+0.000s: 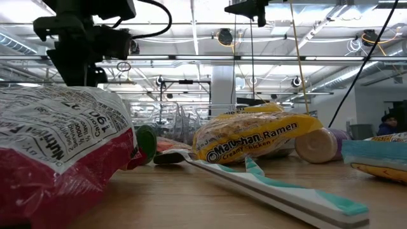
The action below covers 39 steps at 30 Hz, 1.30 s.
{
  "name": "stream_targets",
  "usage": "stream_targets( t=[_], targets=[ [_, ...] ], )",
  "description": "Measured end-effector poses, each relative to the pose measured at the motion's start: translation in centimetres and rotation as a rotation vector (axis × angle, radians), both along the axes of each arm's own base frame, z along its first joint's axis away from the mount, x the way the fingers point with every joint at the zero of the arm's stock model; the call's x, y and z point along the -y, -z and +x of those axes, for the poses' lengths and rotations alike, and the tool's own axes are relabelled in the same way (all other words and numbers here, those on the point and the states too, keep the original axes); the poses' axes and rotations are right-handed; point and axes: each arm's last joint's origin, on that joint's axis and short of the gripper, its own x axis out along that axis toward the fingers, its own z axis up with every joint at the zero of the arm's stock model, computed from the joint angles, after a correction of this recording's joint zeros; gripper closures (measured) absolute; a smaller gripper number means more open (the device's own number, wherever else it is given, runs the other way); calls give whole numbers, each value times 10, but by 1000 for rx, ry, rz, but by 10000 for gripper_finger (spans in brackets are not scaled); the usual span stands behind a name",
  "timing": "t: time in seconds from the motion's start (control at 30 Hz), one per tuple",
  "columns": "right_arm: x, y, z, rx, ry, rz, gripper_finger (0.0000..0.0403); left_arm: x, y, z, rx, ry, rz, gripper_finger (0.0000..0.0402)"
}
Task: Pick & Place Food Item
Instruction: Adjust the white spice bottle on the table, then adjust the orange spice bottle in the left transparent bin
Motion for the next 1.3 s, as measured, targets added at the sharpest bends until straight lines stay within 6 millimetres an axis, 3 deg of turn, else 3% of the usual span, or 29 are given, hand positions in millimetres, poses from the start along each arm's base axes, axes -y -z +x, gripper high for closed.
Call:
stream_targets(
  t=[0.27,0.37,0.63,0.87,1.0,1.3],
  targets=[
    [0,1,0,-9,2,-1,124,-8,0,1,12,-30,166,200],
    [0,3,2,-18,2,1,124,-12,3,0,6,-42,170,199],
    [1,8,6,-38,1,6,124,-16,11,-5,-26,-60,170,151],
    [1,7,5,-40,2,0,124,-16,10,-3,-6,-70,167,151],
    [1,8,5,-42,2,0,124,-20,-4,0,-9,-94,149,158],
    [1,8,5,-51,2,-17,124,-38,-59,-7,-113,-143,248,173]
  ],
)
